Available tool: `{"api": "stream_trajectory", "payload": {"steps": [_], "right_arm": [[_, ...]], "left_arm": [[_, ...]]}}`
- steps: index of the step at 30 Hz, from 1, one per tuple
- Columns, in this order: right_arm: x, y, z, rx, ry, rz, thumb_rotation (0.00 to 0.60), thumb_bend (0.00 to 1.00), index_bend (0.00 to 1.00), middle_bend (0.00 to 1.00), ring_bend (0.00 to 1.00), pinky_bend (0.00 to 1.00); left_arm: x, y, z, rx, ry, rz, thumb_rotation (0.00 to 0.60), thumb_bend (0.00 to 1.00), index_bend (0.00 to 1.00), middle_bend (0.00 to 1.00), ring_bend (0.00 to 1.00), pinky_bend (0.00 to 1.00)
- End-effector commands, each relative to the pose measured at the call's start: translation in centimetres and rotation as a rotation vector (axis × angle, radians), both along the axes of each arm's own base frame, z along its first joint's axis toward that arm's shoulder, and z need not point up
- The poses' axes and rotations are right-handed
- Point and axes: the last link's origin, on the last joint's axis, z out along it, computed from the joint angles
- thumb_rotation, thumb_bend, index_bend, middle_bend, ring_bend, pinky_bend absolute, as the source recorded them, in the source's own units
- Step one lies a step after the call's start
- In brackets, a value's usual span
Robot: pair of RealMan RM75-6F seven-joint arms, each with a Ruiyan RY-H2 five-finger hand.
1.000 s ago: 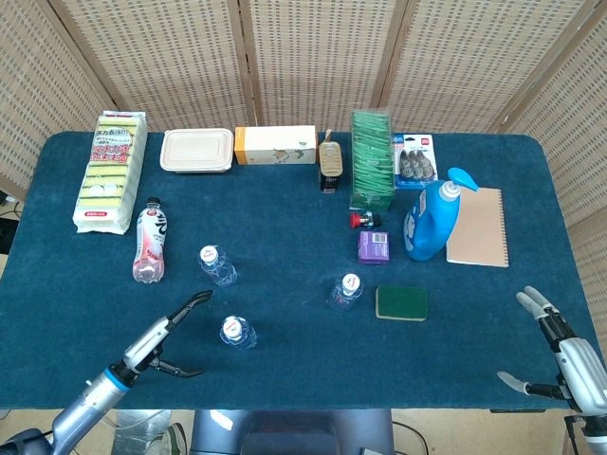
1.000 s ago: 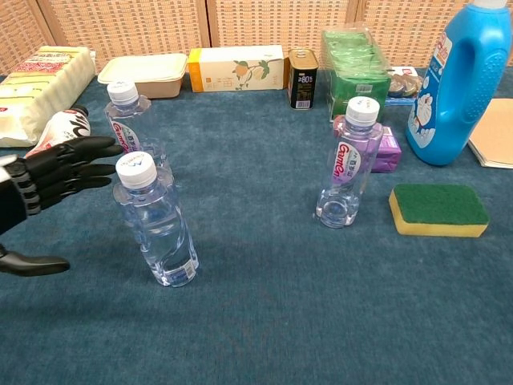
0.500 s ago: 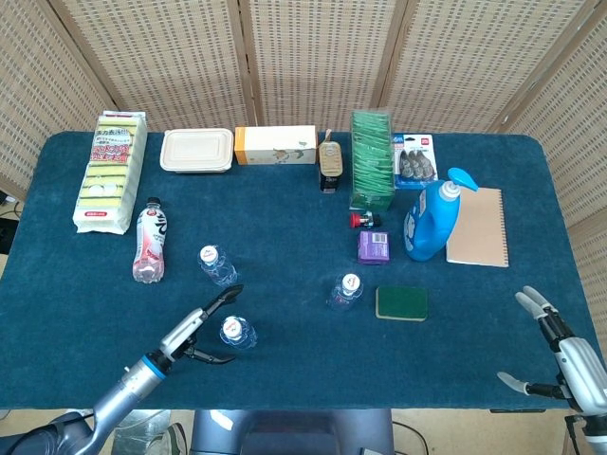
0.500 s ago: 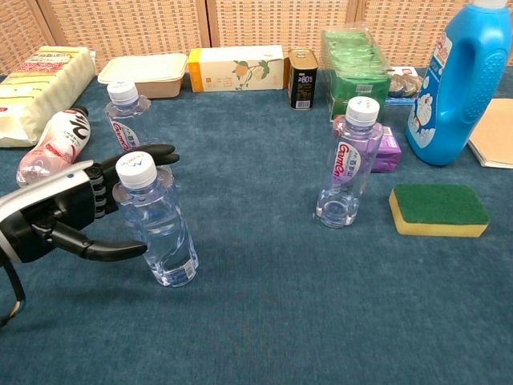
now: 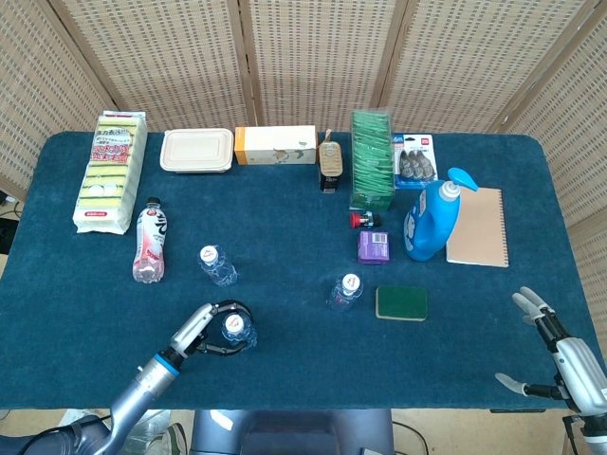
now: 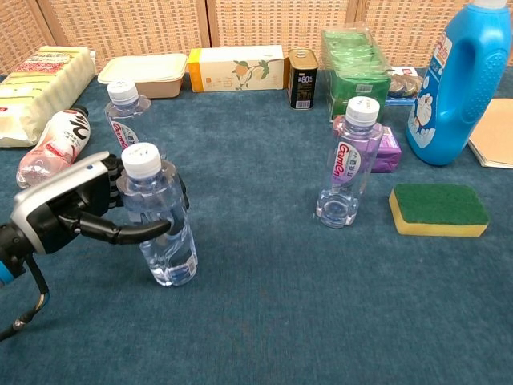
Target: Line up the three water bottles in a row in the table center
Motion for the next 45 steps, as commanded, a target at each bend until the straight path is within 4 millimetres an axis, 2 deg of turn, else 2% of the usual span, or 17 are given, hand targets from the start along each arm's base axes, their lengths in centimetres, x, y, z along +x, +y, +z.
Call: {"api": "stream_trajectory", "payload": {"steps": [1, 5, 11, 13, 22, 27, 32, 37, 45], "right_arm": [[0.0, 0.0, 0.0, -0.001, -0.001, 0.001, 0.6, 0.01, 0.04, 0.0, 0.0, 0.23], [0.0, 0.1, 0.0, 0.0, -0.002, 0.002, 0.6, 0.01, 0.04, 0.0, 0.0, 0.23], [0.2, 0.1, 0.1, 0.0, -0.001, 0.008, 0.6, 0.01, 0.04, 0.0, 0.0, 0.23], [0.2, 0.1, 0.1, 0.0, 0.0, 0.009, 0.6, 0.01, 0.04, 0.0, 0.0, 0.23], [-0.2, -0.2, 0.4, -0.06, 0.048, -0.031, 0.6, 0.01, 0.04, 0.0, 0.0, 0.23], [-0.4, -0.3, 0.6, -0.102, 0.071, -0.064, 0.6, 0.01, 0.04, 0.0, 0.0, 0.2], [-0.5, -0.5, 0.7, -0.148, 0.098, -0.091, 0.6, 0.01, 0.04, 0.0, 0.0, 0.1], [-0.5, -0.4, 0.8, -0.159, 0.099, -0.1, 0.6, 0.01, 0.04, 0.0, 0.0, 0.09], [-0.6, -0.6, 0.8, -0.147, 0.09, -0.102, 0.6, 0.01, 0.04, 0.0, 0.0, 0.09]], "left_arm": [[0.2, 0.5, 0.5, 0.02, -0.013, 0.004, 0.6, 0.33, 0.66, 0.55, 0.32, 0.39], [0.8, 1.5, 1.3, 0.057, -0.04, 0.0, 0.6, 0.33, 0.66, 0.55, 0.32, 0.39], [3.4, 3.3, 1.8, 0.066, -0.076, -0.023, 0.6, 0.32, 0.66, 0.55, 0.32, 0.41], [5.3, 4.5, 1.3, 0.035, -0.085, -0.033, 0.6, 0.32, 0.66, 0.55, 0.32, 0.41], [9.0, 7.5, -0.6, 0.005, -0.04, -0.065, 0.6, 0.32, 0.66, 0.55, 0.32, 0.41], [9.9, 8.4, -1.8, 0.001, -0.001, -0.086, 0.6, 0.32, 0.66, 0.55, 0.32, 0.41], [10.7, 9.1, -3.4, 0.003, 0.02, -0.097, 0.6, 0.31, 0.66, 0.55, 0.32, 0.41], [11.4, 9.4, -4.7, 0.002, 0.007, -0.097, 0.6, 0.3, 0.66, 0.55, 0.32, 0.42], [11.7, 9.1, -5.6, 0.04, 0.045, -0.154, 0.6, 0.3, 0.66, 0.55, 0.32, 0.42]]}}
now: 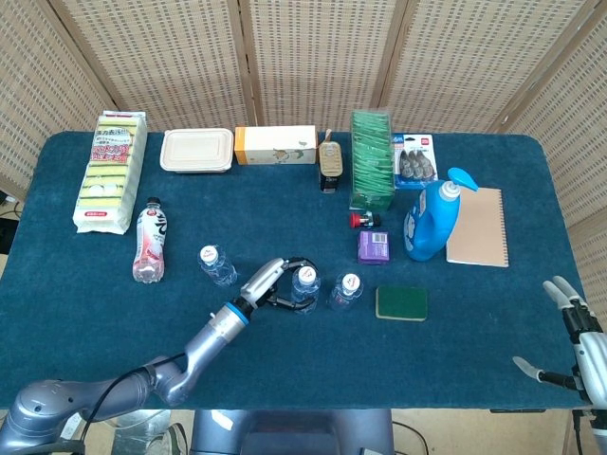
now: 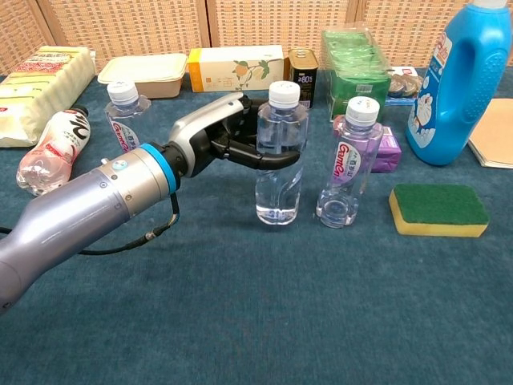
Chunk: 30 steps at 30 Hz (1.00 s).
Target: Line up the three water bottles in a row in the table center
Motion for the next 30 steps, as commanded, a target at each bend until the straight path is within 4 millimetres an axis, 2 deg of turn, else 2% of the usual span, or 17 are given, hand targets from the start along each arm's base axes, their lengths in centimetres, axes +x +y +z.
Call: {"api": "stream_trajectory", "payload": {"steps": [1, 16, 19, 22, 25, 30], "right_arm": [[0.0, -0.1, 0.0, 0.007, -0.004, 0.001, 0.6, 0.01, 0.04, 0.0, 0.0, 0.09], [0.0, 0.1, 0.2, 0.016, -0.017, 0.012, 0.6, 0.0, 0.04, 0.0, 0.0, 0.09], [0.0, 0.2, 0.2, 0.02, -0.018, 0.014, 0.6, 0.01, 0.04, 0.0, 0.0, 0.09], [0.1, 0.2, 0.2, 0.023, -0.026, 0.022, 0.6, 0.01, 0.04, 0.0, 0.0, 0.09], [0.0, 0.1, 0.2, 0.028, -0.03, 0.027, 0.6, 0.01, 0.04, 0.0, 0.0, 0.09], [-0.1, 0.0, 0.3, 0.024, -0.032, 0.029, 0.6, 0.01, 0.04, 0.0, 0.0, 0.09]], "left_arm": [[0.2, -0.3, -0.4, 0.036, 0.025, -0.041, 0.6, 0.3, 0.66, 0.55, 0.32, 0.42], [0.0, -0.2, -1.2, 0.081, 0.05, -0.044, 0.6, 0.29, 0.66, 0.54, 0.32, 0.42], [0.0, -0.2, -1.2, 0.091, 0.059, -0.053, 0.6, 0.29, 0.66, 0.51, 0.32, 0.42], [-0.2, -0.2, -1.4, 0.083, 0.078, -0.051, 0.6, 0.29, 0.65, 0.41, 0.3, 0.42], [-0.4, -0.1, -1.6, 0.069, 0.083, -0.043, 0.6, 0.29, 0.58, 0.3, 0.25, 0.42], [-0.5, -0.1, -1.3, 0.073, 0.071, -0.041, 0.6, 0.29, 0.34, 0.16, 0.19, 0.42]]}}
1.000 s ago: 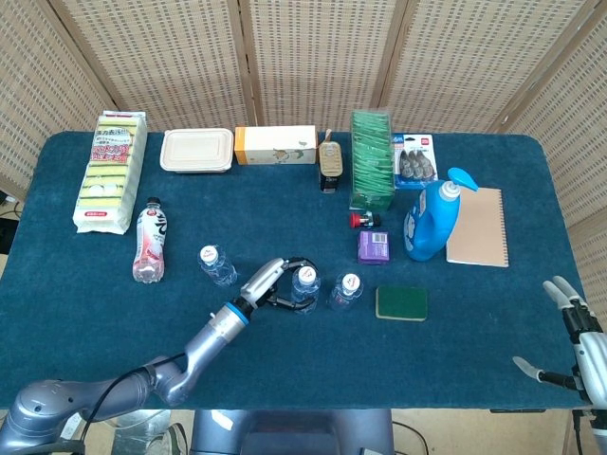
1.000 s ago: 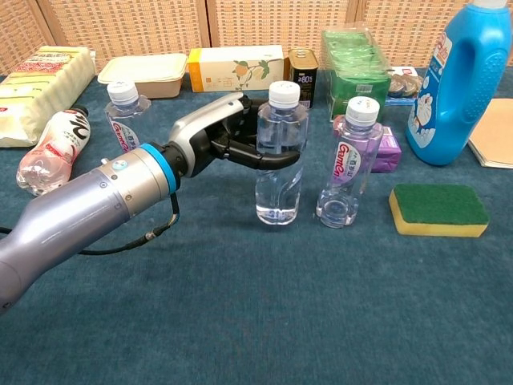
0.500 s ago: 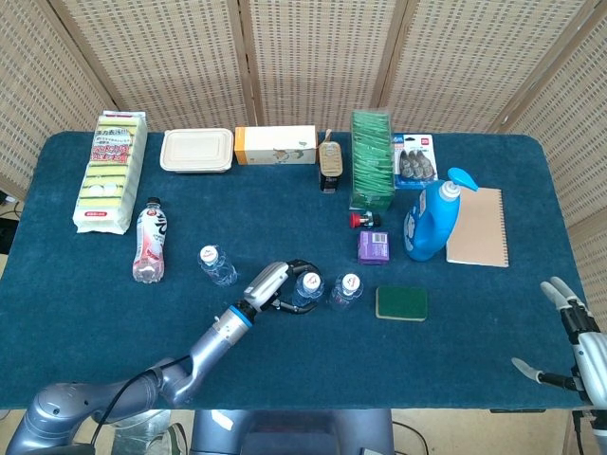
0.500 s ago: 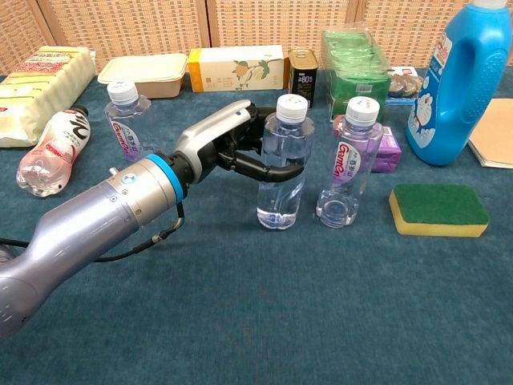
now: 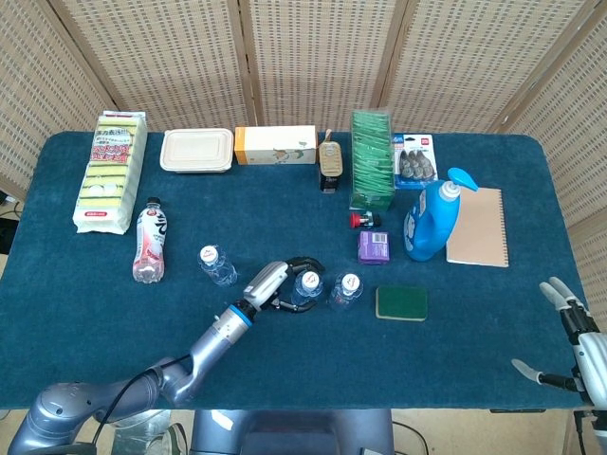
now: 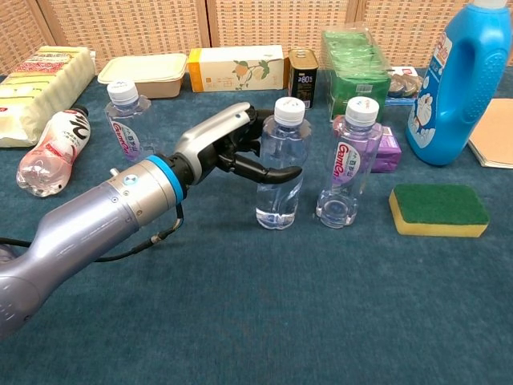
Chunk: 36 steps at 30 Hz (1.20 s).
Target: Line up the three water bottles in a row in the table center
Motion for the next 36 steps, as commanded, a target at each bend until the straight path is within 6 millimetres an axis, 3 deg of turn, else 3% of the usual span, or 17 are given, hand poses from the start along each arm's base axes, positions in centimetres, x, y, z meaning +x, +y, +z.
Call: {"api": "stream_trajectory", "payload": {"steps": [1, 6, 9, 26, 36], "right_arm": [[0.0, 0.0, 0.1, -0.003, 0.0, 0.002, 0.6, 0.01, 0.04, 0.0, 0.0, 0.09], [0.0, 0.1, 0.1, -0.004, -0.001, 0.005, 0.6, 0.01, 0.04, 0.0, 0.0, 0.09], [0.0, 0.1, 0.1, -0.005, -0.003, 0.004, 0.6, 0.01, 0.04, 0.0, 0.0, 0.09], [0.1, 0.4, 0.2, -0.002, -0.004, 0.011, 0.6, 0.01, 0.04, 0.0, 0.0, 0.09], [-0.4, 0.2, 0.6, -0.061, 0.107, -0.033, 0.6, 0.0, 0.1, 0.0, 0.0, 0.07]], "left_arm": [[-0.1, 0.0, 0.2, -0.003, -0.009, 0.0, 0.6, 0.29, 0.31, 0.14, 0.18, 0.42], [-0.3, -0.2, 0.5, -0.018, -0.023, -0.005, 0.6, 0.26, 0.08, 0.06, 0.13, 0.4], [-0.4, -0.3, 0.6, -0.021, -0.03, -0.008, 0.6, 0.24, 0.02, 0.04, 0.12, 0.39], [-0.5, -1.1, 3.9, 0.004, -0.107, -0.049, 0.6, 0.15, 0.0, 0.0, 0.02, 0.29], [1.2, -2.7, 11.1, 0.084, -0.179, -0.15, 0.6, 0.15, 0.0, 0.0, 0.0, 0.19]]}}
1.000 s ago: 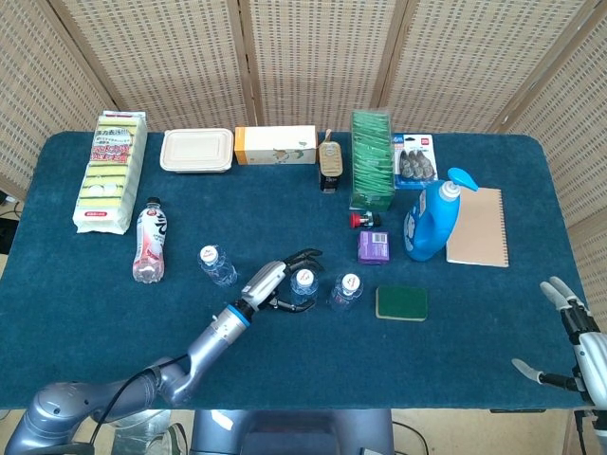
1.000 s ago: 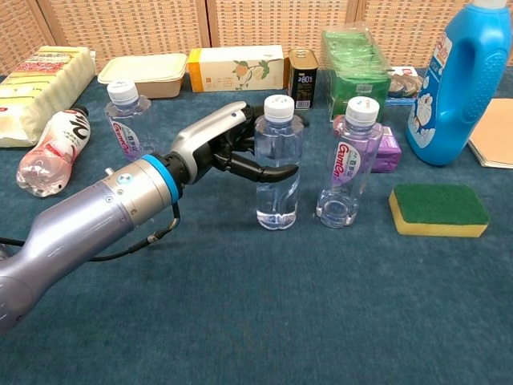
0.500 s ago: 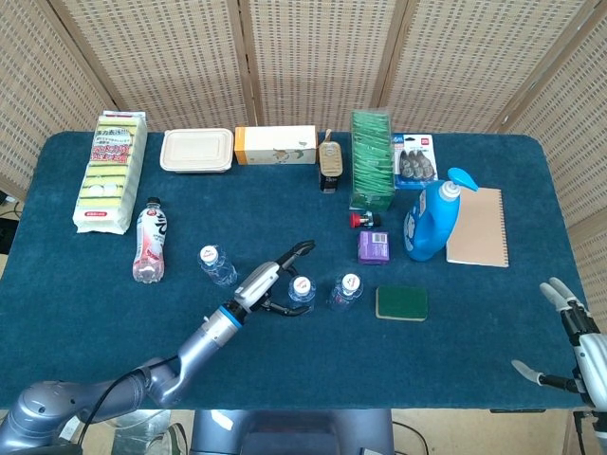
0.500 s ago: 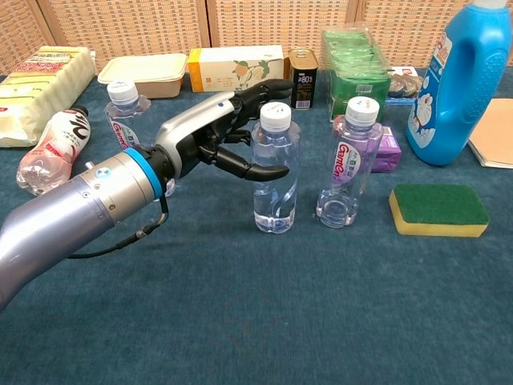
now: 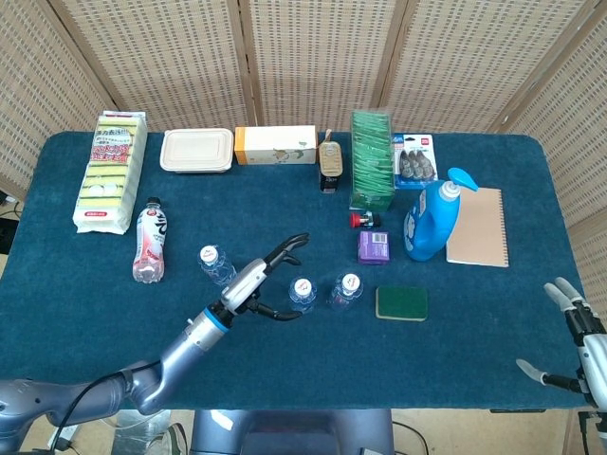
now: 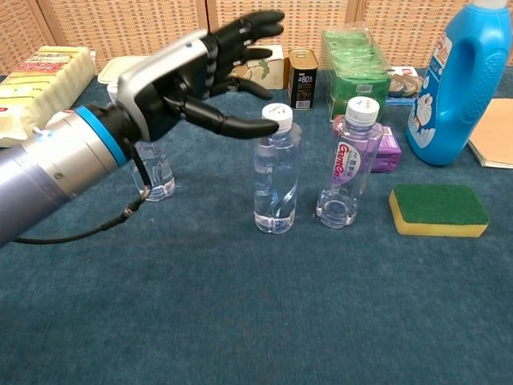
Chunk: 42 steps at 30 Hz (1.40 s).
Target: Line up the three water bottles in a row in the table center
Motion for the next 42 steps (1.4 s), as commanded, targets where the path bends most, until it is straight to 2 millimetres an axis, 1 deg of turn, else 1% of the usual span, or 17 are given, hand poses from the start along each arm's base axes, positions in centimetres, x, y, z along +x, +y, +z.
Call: {"api": "stream_trajectory", "payload": {"steps": [1, 3, 6, 8, 9, 10, 12, 13, 16, 18, 19, 22, 25, 27, 31, 34, 42], "right_arm": [[-0.2, 0.0, 0.1, -0.029, 0.051, -0.027, 0.6, 0.0, 0.11, 0.0, 0.0, 0.07], [-0.1, 0.1, 0.1, -0.026, 0.045, -0.027, 0.6, 0.0, 0.12, 0.0, 0.0, 0.07], [0.0, 0.1, 0.1, -0.024, 0.042, -0.022, 0.6, 0.0, 0.13, 0.0, 0.0, 0.07], [0.0, 0.2, 0.1, -0.021, 0.04, -0.02, 0.6, 0.0, 0.13, 0.0, 0.0, 0.07], [0.1, 0.2, 0.1, -0.019, 0.038, -0.018, 0.6, 0.0, 0.13, 0.0, 0.0, 0.07], [0.2, 0.2, 0.1, -0.013, 0.035, -0.013, 0.6, 0.0, 0.13, 0.0, 0.0, 0.07], [0.3, 0.3, 0.1, -0.008, 0.029, -0.008, 0.6, 0.0, 0.13, 0.0, 0.0, 0.07], [0.3, 0.3, 0.1, -0.008, 0.029, -0.007, 0.6, 0.0, 0.13, 0.0, 0.0, 0.07], [0.4, 0.4, 0.0, -0.007, 0.029, -0.004, 0.6, 0.0, 0.13, 0.0, 0.0, 0.07], [0.5, 0.4, 0.0, -0.002, 0.027, 0.001, 0.6, 0.0, 0.13, 0.0, 0.0, 0.07], [0.7, 0.5, -0.3, 0.009, 0.024, 0.007, 0.6, 0.0, 0.13, 0.0, 0.0, 0.07], [0.9, 0.5, -0.4, 0.019, 0.021, 0.013, 0.6, 0.0, 0.13, 0.0, 0.0, 0.07], [1.1, 0.5, -0.5, 0.022, 0.019, 0.018, 0.6, 0.0, 0.13, 0.0, 0.0, 0.07], [1.2, 0.6, -0.6, 0.026, 0.018, 0.022, 0.6, 0.0, 0.13, 0.0, 0.0, 0.07], [1.3, 0.7, -0.7, 0.035, 0.017, 0.026, 0.6, 0.0, 0.13, 0.0, 0.0, 0.07], [1.3, 0.7, -0.7, 0.038, 0.017, 0.027, 0.6, 0.0, 0.13, 0.0, 0.0, 0.07], [1.2, 0.6, -0.6, 0.04, 0.013, 0.022, 0.6, 0.0, 0.13, 0.0, 0.0, 0.07]], "left_arm": [[1.0, -0.9, 5.0, 0.09, -0.001, -0.067, 0.6, 0.15, 0.0, 0.0, 0.0, 0.19], [1.2, -1.4, 7.6, 0.134, 0.017, -0.083, 0.6, 0.15, 0.0, 0.0, 0.0, 0.17], [1.0, -1.7, 11.2, 0.203, 0.044, -0.072, 0.6, 0.15, 0.0, 0.0, 0.0, 0.15], [0.8, -1.8, 12.6, 0.227, 0.06, -0.062, 0.6, 0.15, 0.0, 0.0, 0.0, 0.15], [0.5, -1.7, 13.5, 0.246, 0.075, -0.055, 0.6, 0.15, 0.0, 0.0, 0.0, 0.14], [-0.3, -1.6, 15.2, 0.281, 0.1, -0.036, 0.6, 0.15, 0.0, 0.0, 0.0, 0.14], [-1.7, -1.5, 17.0, 0.305, 0.134, -0.005, 0.6, 0.15, 0.0, 0.0, 0.0, 0.13], [-2.4, -1.3, 17.6, 0.316, 0.147, 0.014, 0.6, 0.15, 0.0, 0.0, 0.0, 0.13], [-3.7, -0.9, 18.5, 0.326, 0.162, 0.046, 0.6, 0.12, 0.0, 0.0, 0.0, 0.11], [-5.2, -0.5, 19.1, 0.316, 0.178, 0.089, 0.6, 0.09, 0.0, 0.0, 0.0, 0.08], [-7.4, -0.2, 19.3, 0.298, 0.198, 0.149, 0.6, 0.08, 0.0, 0.0, 0.0, 0.08], [-10.2, 0.2, 19.2, 0.274, 0.215, 0.201, 0.6, 0.06, 0.0, 0.0, 0.0, 0.07], [-12.4, 0.8, 18.1, 0.241, 0.212, 0.246, 0.6, 0.05, 0.0, 0.0, 0.0, 0.06], [-13.4, 1.1, 16.9, 0.219, 0.204, 0.264, 0.6, 0.04, 0.0, 0.0, 0.0, 0.06], [-15.4, 1.3, 13.3, 0.134, 0.195, 0.29, 0.6, 0.04, 0.0, 0.0, 0.0, 0.06], [-16.2, 1.0, 10.9, 0.082, 0.172, 0.298, 0.6, 0.05, 0.0, 0.0, 0.0, 0.06], [-17.0, 1.2, 7.2, 0.047, 0.098, 0.328, 0.6, 0.04, 0.0, 0.0, 0.0, 0.06]]}}
